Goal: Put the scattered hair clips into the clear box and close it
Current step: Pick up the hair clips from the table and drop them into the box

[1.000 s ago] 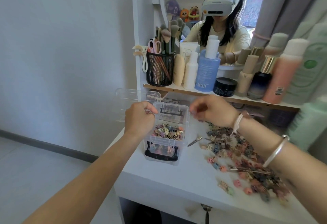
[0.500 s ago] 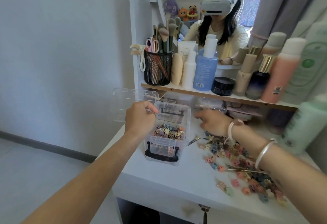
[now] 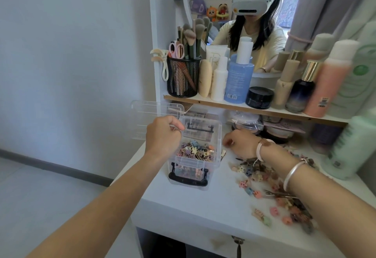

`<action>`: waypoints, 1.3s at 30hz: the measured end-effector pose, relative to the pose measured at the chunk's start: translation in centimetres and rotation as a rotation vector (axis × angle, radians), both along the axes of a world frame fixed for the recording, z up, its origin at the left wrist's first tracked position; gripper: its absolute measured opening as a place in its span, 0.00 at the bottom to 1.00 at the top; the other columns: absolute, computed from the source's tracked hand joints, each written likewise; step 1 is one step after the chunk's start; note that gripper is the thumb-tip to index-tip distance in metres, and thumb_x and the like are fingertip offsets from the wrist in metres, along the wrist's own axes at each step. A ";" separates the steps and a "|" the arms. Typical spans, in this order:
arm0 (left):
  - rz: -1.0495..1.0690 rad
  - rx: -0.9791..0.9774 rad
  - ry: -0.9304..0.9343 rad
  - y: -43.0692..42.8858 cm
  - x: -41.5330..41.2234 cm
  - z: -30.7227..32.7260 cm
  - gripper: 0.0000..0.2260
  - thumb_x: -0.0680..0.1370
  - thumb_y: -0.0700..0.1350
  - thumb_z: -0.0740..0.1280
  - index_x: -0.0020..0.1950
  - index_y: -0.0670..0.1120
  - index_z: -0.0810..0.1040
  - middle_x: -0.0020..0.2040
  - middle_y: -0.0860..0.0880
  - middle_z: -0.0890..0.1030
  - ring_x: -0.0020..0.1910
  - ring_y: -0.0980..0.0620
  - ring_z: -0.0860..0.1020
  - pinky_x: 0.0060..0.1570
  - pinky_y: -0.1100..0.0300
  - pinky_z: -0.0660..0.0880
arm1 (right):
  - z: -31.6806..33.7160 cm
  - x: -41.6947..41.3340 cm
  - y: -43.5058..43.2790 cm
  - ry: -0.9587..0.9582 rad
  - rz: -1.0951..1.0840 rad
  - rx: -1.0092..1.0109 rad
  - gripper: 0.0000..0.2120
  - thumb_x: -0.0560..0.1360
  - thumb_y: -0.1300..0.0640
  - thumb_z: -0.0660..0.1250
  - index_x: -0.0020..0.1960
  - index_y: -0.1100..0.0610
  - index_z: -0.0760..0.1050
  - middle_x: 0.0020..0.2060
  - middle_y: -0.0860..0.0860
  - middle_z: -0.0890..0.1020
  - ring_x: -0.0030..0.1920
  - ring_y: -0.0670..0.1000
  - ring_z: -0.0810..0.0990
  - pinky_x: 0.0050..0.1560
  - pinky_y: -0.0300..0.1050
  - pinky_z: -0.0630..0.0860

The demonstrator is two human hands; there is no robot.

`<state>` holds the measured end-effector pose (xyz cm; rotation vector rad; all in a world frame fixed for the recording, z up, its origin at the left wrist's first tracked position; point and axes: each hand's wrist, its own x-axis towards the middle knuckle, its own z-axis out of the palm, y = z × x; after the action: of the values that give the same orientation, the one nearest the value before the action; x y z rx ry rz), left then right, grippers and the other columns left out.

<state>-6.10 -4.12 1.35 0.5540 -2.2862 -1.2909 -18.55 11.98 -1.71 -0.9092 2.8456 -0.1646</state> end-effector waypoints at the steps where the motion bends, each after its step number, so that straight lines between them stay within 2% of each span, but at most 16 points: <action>1: -0.001 0.005 0.001 0.0 0.0 0.0 0.17 0.73 0.31 0.61 0.31 0.51 0.74 0.52 0.44 0.82 0.51 0.42 0.79 0.55 0.52 0.75 | 0.3 0.4 0.1 -0.063 0.012 -0.059 0.16 0.74 0.67 0.55 0.57 0.60 0.77 0.57 0.54 0.80 0.58 0.54 0.77 0.55 0.39 0.72; 3: 0.002 0.013 0.002 0.1 0.1 0.1 0.17 0.73 0.31 0.60 0.31 0.51 0.74 0.52 0.44 0.82 0.52 0.42 0.79 0.56 0.51 0.76 | 0.8 1.3 0.1 -0.133 0.076 -0.076 0.17 0.73 0.68 0.57 0.57 0.58 0.77 0.54 0.52 0.80 0.54 0.51 0.77 0.50 0.35 0.69; 6: 0.007 0.017 0.004 0.1 0.2 0.1 0.17 0.73 0.31 0.61 0.31 0.51 0.74 0.52 0.44 0.82 0.52 0.42 0.79 0.57 0.49 0.76 | 0.7 2.3 -0.2 -0.044 0.170 0.016 0.15 0.72 0.65 0.62 0.56 0.56 0.77 0.51 0.51 0.80 0.46 0.46 0.73 0.47 0.33 0.66; 10: 0.009 0.017 0.002 0.2 0.3 0.2 0.17 0.73 0.31 0.61 0.31 0.51 0.74 0.53 0.44 0.81 0.53 0.42 0.79 0.58 0.48 0.76 | 1.0 2.8 0.1 0.005 0.178 0.029 0.10 0.72 0.67 0.63 0.50 0.59 0.80 0.50 0.52 0.83 0.52 0.51 0.79 0.51 0.36 0.72; 12: 0.011 0.016 0.003 0.2 0.3 0.2 0.17 0.73 0.31 0.61 0.31 0.51 0.74 0.53 0.44 0.81 0.53 0.42 0.79 0.58 0.48 0.75 | 1.7 2.8 1.0 0.001 0.178 -0.003 0.09 0.72 0.67 0.64 0.49 0.59 0.80 0.48 0.52 0.83 0.48 0.48 0.79 0.49 0.33 0.70; 16: 0.023 0.019 0.003 0.3 0.4 0.2 0.17 0.73 0.31 0.61 0.31 0.51 0.74 0.53 0.44 0.82 0.53 0.41 0.79 0.57 0.47 0.76 | 5.0 2.7 2.8 -0.101 0.130 -0.339 0.08 0.71 0.68 0.68 0.42 0.56 0.81 0.36 0.49 0.81 0.34 0.38 0.76 0.38 0.23 0.70; 18: 0.025 0.019 0.004 0.5 0.5 0.2 0.17 0.73 0.31 0.61 0.31 0.51 0.74 0.52 0.43 0.82 0.54 0.40 0.79 0.57 0.47 0.76 | 6.7 2.9 3.2 -0.204 0.139 -0.534 0.14 0.69 0.71 0.69 0.35 0.52 0.78 0.31 0.48 0.80 0.27 0.37 0.76 0.34 0.25 0.72; 21: 0.021 0.021 0.001 0.7 0.5 0.2 0.17 0.73 0.31 0.61 0.31 0.51 0.74 0.53 0.43 0.82 0.53 0.40 0.79 0.57 0.48 0.76 | 8.0 3.8 2.3 -0.269 0.188 -0.608 0.15 0.69 0.73 0.68 0.34 0.54 0.77 0.26 0.44 0.79 0.26 0.36 0.76 0.32 0.26 0.73; 23: 0.021 0.027 0.004 0.8 0.5 0.2 0.18 0.73 0.31 0.61 0.30 0.51 0.74 0.53 0.43 0.81 0.54 0.40 0.79 0.57 0.47 0.76 | 8.2 4.4 1.2 -0.277 0.215 -0.616 0.09 0.69 0.72 0.68 0.41 0.59 0.80 0.31 0.47 0.81 0.28 0.35 0.78 0.35 0.26 0.75; 26: 0.021 0.027 0.005 1.1 0.4 0.2 0.18 0.73 0.31 0.61 0.30 0.51 0.74 0.52 0.43 0.82 0.53 0.40 0.79 0.57 0.47 0.76 | 8.0 5.2 0.4 -0.274 0.241 -0.548 0.11 0.72 0.67 0.67 0.53 0.61 0.80 0.45 0.50 0.83 0.38 0.32 0.79 0.45 0.22 0.73; 29: 0.019 0.019 0.004 1.2 0.4 0.1 0.18 0.73 0.31 0.60 0.30 0.51 0.73 0.53 0.42 0.82 0.54 0.39 0.79 0.56 0.49 0.76 | 7.6 4.9 1.3 -0.273 0.187 -0.501 0.10 0.73 0.64 0.67 0.53 0.58 0.81 0.55 0.53 0.82 0.57 0.46 0.79 0.62 0.37 0.72; 30: 0.019 0.018 0.005 1.2 0.4 0.1 0.18 0.73 0.31 0.60 0.30 0.51 0.73 0.53 0.42 0.82 0.54 0.39 0.79 0.55 0.49 0.76 | 7.4 4.6 1.8 -0.279 0.148 -0.523 0.10 0.73 0.64 0.67 0.52 0.57 0.81 0.54 0.55 0.83 0.57 0.50 0.79 0.63 0.43 0.73; 32: 0.017 0.015 0.005 1.3 0.3 0.1 0.18 0.73 0.31 0.60 0.30 0.51 0.73 0.54 0.42 0.81 0.54 0.39 0.79 0.56 0.49 0.76 | 6.6 3.9 3.1 -0.272 0.062 -0.529 0.10 0.73 0.67 0.66 0.49 0.55 0.81 0.44 0.54 0.84 0.46 0.52 0.81 0.51 0.44 0.78; 34: 0.018 0.013 0.008 1.4 0.2 0.1 0.18 0.73 0.31 0.60 0.30 0.51 0.73 0.53 0.42 0.82 0.54 0.40 0.79 0.56 0.48 0.76 | 4.9 3.6 4.0 -0.212 0.027 -0.283 0.11 0.73 0.64 0.65 0.54 0.54 0.78 0.48 0.53 0.82 0.45 0.50 0.79 0.48 0.41 0.77; 36: 0.017 0.013 0.009 1.5 0.1 0.1 0.17 0.73 0.31 0.60 0.30 0.51 0.74 0.53 0.42 0.82 0.54 0.40 0.79 0.56 0.48 0.76 | 2.8 3.2 4.5 -0.099 0.027 0.035 0.18 0.74 0.58 0.65 0.64 0.53 0.71 0.61 0.53 0.76 0.59 0.52 0.76 0.59 0.43 0.73; 39: 0.013 0.011 0.008 1.7 -0.1 0.0 0.17 0.73 0.31 0.60 0.31 0.51 0.74 0.53 0.41 0.82 0.55 0.40 0.78 0.55 0.48 0.76 | 1.4 3.0 4.3 -0.055 0.030 0.123 0.23 0.74 0.58 0.63 0.69 0.52 0.65 0.65 0.54 0.74 0.62 0.54 0.73 0.62 0.45 0.71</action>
<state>-6.15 -2.43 1.40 0.5650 -2.2666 -1.2981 -15.56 16.32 -0.34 -0.9076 2.7555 -0.0112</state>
